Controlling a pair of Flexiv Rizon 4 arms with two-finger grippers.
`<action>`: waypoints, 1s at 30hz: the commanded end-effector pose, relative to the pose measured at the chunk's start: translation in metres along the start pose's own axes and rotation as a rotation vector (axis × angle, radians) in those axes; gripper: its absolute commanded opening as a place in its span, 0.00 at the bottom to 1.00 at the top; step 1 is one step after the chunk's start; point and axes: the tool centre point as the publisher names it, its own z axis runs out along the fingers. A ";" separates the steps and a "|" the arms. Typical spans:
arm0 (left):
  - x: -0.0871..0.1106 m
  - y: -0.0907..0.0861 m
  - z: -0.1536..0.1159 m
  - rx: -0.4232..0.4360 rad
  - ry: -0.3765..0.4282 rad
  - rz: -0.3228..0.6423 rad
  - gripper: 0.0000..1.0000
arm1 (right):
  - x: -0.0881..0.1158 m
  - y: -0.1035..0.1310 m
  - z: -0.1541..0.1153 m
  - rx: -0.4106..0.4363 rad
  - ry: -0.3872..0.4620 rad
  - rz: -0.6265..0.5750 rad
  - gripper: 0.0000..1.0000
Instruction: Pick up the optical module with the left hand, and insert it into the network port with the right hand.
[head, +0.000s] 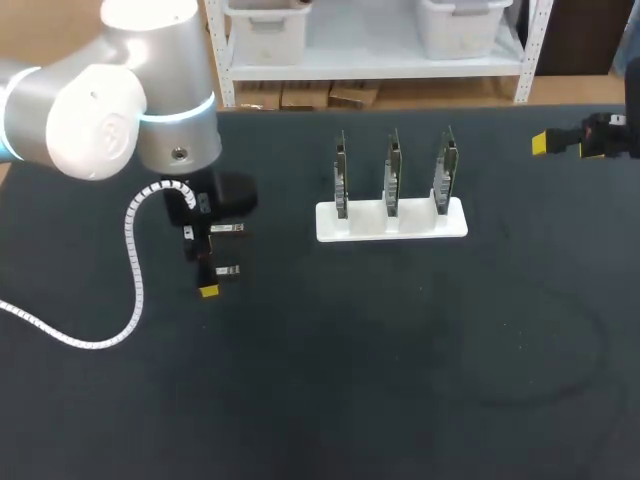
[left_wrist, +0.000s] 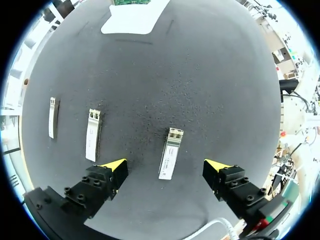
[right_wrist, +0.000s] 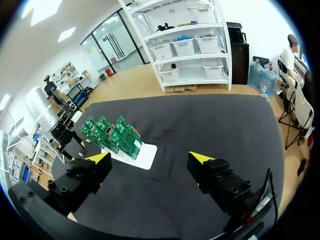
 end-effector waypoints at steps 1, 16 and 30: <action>0.000 0.002 0.001 -0.008 0.005 -0.006 1.00 | 0.000 0.001 -0.001 0.003 0.000 0.001 1.00; 0.006 -0.006 0.002 -0.025 -0.002 -0.003 0.00 | 0.000 0.001 -0.001 0.003 0.000 0.001 1.00; -0.003 -0.025 -0.060 -0.097 -0.378 0.009 0.00 | 0.000 0.001 -0.001 0.003 0.000 0.001 1.00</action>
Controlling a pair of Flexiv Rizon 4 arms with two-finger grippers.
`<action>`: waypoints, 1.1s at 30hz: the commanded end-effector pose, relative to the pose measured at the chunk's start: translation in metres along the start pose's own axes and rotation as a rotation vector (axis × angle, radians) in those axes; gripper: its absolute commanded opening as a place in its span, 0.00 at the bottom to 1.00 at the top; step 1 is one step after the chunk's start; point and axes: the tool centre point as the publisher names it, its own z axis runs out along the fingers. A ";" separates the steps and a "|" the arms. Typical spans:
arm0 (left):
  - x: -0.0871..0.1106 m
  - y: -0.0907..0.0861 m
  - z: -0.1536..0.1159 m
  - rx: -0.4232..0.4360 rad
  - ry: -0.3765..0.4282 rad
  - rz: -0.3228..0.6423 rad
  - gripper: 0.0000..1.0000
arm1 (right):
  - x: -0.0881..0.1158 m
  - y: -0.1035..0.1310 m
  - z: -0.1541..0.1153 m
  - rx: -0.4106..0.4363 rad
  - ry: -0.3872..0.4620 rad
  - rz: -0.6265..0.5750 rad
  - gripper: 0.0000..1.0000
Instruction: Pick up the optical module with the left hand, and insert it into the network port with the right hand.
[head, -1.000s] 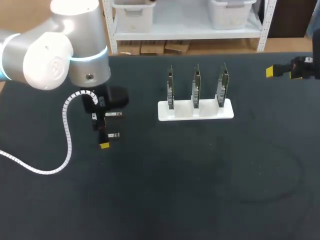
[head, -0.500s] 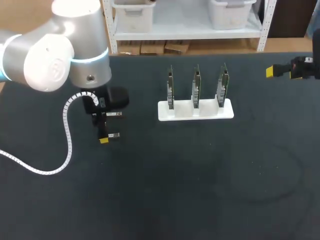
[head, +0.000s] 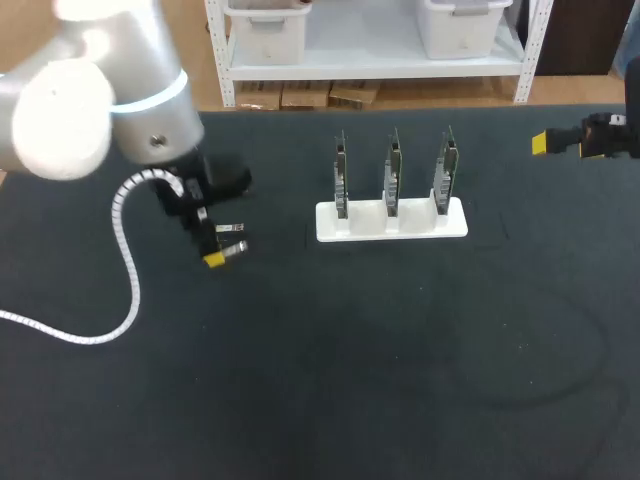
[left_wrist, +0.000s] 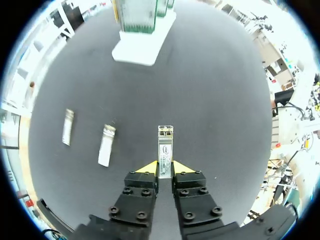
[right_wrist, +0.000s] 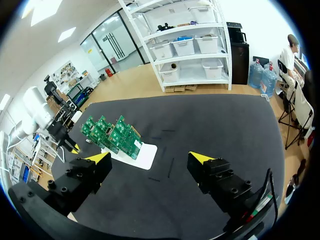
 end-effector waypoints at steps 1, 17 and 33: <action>0.005 -0.022 -0.037 -0.101 -0.211 0.038 0.00 | 0.000 0.001 -0.001 0.003 0.000 0.001 1.00; -0.071 -0.035 -0.113 -0.235 -0.611 0.310 0.00 | 0.000 0.001 -0.001 0.003 0.000 0.001 1.00; -0.113 -0.044 -0.156 -0.312 -0.617 0.503 0.00 | 0.000 0.001 -0.001 0.003 0.000 0.001 1.00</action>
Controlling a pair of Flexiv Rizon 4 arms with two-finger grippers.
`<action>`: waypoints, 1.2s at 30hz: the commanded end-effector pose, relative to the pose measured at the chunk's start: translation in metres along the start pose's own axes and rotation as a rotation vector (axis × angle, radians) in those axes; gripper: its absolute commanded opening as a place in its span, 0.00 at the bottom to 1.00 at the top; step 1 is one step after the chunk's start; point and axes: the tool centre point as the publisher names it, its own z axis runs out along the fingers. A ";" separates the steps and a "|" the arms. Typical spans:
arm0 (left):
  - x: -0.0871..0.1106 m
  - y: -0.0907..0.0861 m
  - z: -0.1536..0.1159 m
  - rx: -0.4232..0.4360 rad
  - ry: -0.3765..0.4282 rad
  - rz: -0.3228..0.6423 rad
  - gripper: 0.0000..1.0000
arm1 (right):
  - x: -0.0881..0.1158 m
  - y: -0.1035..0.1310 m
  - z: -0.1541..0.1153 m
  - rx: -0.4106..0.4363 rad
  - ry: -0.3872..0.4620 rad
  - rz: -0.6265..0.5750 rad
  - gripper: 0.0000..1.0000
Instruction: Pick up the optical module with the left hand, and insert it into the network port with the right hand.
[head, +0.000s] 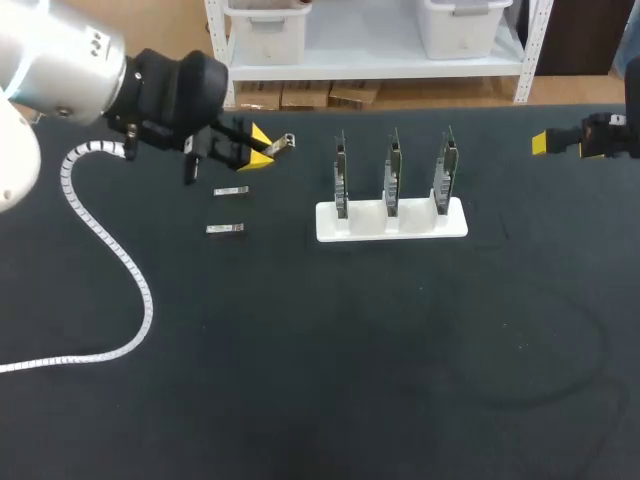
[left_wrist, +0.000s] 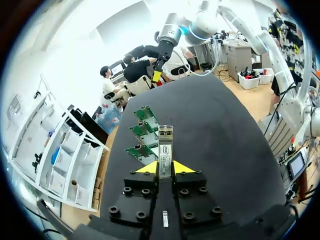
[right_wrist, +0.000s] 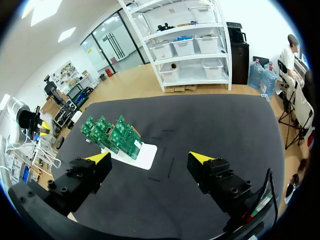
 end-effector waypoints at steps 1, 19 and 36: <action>0.000 0.002 -0.001 0.007 0.002 0.001 0.00 | 0.000 0.001 -0.001 0.003 0.000 0.001 1.00; 0.000 0.002 -0.001 0.007 0.002 0.001 0.00 | 0.000 0.001 -0.001 0.003 0.000 0.001 1.00; -0.052 0.052 0.030 -0.137 -0.398 0.187 0.00 | 0.000 0.001 -0.001 0.003 0.000 0.001 1.00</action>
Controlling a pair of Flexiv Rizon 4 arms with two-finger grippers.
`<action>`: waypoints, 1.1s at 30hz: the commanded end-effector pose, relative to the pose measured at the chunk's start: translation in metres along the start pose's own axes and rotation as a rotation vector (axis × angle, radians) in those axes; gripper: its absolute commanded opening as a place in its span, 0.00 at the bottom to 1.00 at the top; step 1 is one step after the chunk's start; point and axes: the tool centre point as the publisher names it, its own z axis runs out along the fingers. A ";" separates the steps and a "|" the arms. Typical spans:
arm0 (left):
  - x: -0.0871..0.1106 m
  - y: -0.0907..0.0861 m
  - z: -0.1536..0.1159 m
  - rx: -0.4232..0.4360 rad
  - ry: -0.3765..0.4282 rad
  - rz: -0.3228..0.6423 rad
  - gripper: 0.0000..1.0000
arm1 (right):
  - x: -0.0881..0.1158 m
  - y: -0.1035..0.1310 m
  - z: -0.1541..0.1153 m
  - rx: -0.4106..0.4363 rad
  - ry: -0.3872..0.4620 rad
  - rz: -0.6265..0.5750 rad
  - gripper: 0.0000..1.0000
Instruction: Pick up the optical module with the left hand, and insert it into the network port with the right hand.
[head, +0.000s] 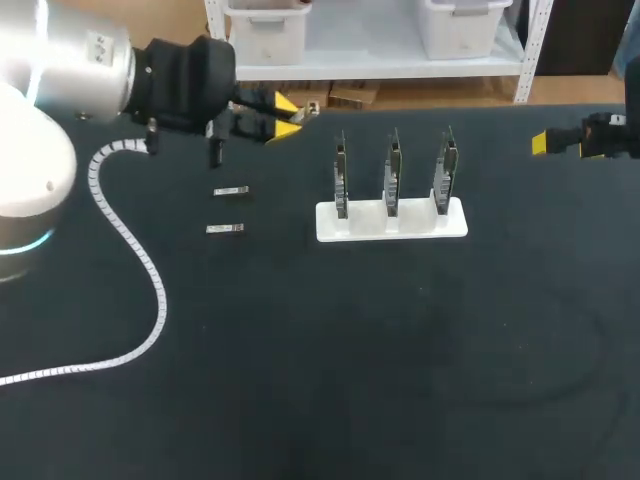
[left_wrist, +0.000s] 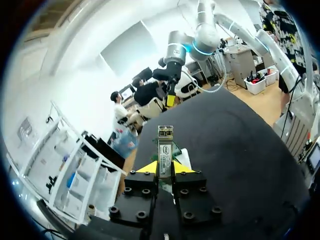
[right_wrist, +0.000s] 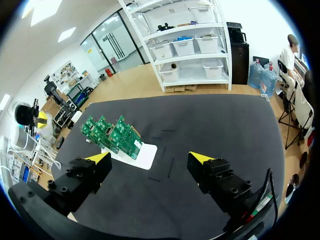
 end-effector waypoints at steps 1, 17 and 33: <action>-0.004 0.015 0.024 0.007 -0.223 0.053 0.00 | 0.000 0.001 -0.001 0.003 0.000 0.001 1.00; -0.005 0.007 0.051 0.063 -0.386 -0.081 0.00 | 0.000 0.001 -0.001 0.003 0.000 0.001 1.00; 0.001 0.002 0.084 0.104 -0.372 -0.211 0.00 | 0.000 0.001 -0.001 0.003 0.000 0.001 1.00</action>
